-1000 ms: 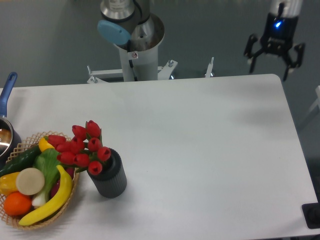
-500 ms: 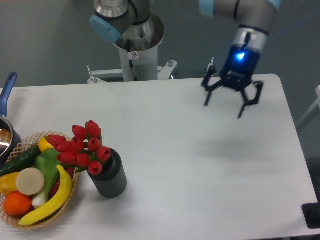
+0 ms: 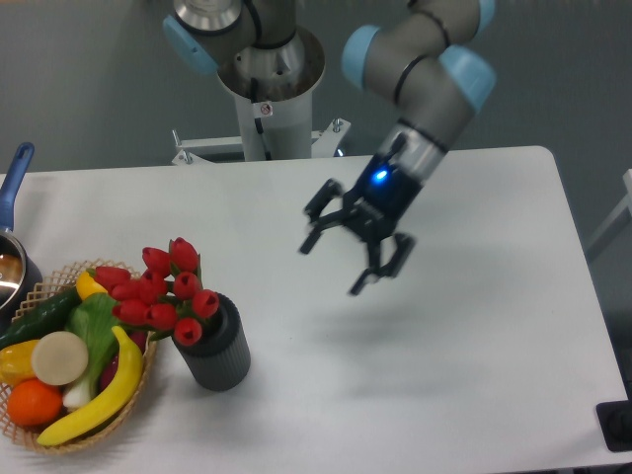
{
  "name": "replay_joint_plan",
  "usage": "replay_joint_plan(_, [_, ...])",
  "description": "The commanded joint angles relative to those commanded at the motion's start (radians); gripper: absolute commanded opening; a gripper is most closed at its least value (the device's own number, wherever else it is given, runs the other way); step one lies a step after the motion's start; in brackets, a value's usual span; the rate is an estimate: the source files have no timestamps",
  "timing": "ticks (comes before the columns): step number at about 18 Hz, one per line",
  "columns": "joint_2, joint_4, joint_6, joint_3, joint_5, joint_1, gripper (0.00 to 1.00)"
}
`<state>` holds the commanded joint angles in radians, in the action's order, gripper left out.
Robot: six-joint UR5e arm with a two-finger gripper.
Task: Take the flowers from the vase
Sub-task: 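Move the open gripper across the table to the red tulips' stems, then close the gripper around the tulip stems above the black vase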
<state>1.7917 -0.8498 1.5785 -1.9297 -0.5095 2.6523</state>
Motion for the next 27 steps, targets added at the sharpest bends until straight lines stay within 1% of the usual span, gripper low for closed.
replay_joint_plan(2, [-0.003, -0.002, -0.003, -0.011, 0.019, -0.012, 1.0])
replay_joint_plan(4, [-0.003, -0.002, -0.009, -0.017, 0.038, -0.043, 1.0])
replay_joint_plan(9, [0.006, -0.003, -0.015, -0.018, 0.052, -0.101, 1.0])
replay_joint_plan(12, [0.017, -0.003, -0.066, -0.017, 0.065, -0.123, 1.0])
replay_joint_plan(17, [0.04, -0.003, -0.072, -0.012, 0.068, -0.137, 1.0])
replay_joint_plan(21, [0.061, -0.003, -0.08, 0.008, 0.068, -0.155, 1.0])
replay_joint_plan(22, [0.066, -0.002, -0.08, 0.017, 0.068, -0.169, 1.0])
replay_joint_plan(27, [0.103, 0.003, -0.109, 0.054, 0.069, -0.192, 1.0])
